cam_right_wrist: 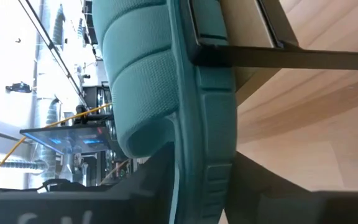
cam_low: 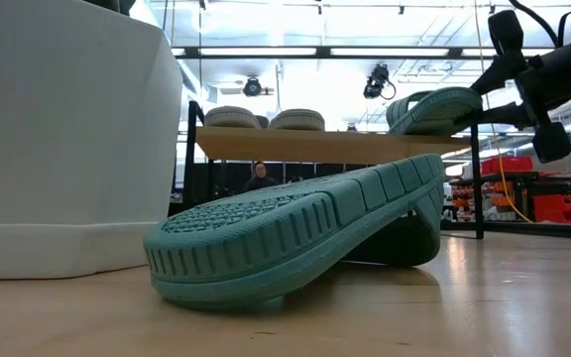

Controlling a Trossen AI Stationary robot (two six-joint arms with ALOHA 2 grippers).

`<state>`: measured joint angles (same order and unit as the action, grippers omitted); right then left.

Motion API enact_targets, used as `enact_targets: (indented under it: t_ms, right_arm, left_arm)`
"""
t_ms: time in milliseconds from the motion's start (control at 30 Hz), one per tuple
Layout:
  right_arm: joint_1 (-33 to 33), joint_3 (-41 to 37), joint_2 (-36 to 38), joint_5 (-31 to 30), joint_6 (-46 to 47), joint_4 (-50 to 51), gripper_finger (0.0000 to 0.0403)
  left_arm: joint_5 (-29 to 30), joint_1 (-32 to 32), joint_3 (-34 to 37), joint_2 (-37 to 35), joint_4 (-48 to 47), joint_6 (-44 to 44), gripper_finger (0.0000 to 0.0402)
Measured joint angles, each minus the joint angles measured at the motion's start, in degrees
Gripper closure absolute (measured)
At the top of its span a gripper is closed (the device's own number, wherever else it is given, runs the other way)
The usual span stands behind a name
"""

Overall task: Pick and place slides into the shelf
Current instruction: Put the right green slides on the shelf

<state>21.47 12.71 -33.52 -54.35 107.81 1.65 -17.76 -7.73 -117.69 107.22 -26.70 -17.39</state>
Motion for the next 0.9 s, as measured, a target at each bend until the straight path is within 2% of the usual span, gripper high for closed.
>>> enact_targets:
  t_ms: [233, 567, 900]
  right_arm:
    - [0.0, 0.1, 0.0, 0.2, 0.3, 0.0, 0.0255]
    - [0.1, 1.3, 0.0, 2.3, -0.2, 0.3, 0.0187]
    - [0.1, 1.3, -0.1, 4.1, 0.6, 0.5, 0.0147]
  left_arm:
    - [0.2, 0.0, 0.0, 0.0, 0.0, 0.0, 0.0201]
    - [0.2, 0.3, 0.0, 0.0, 0.0, 0.0, 0.0207]
    - [0.6, 1.2, 0.0, 0.0, 0.0, 0.1, 0.0202]
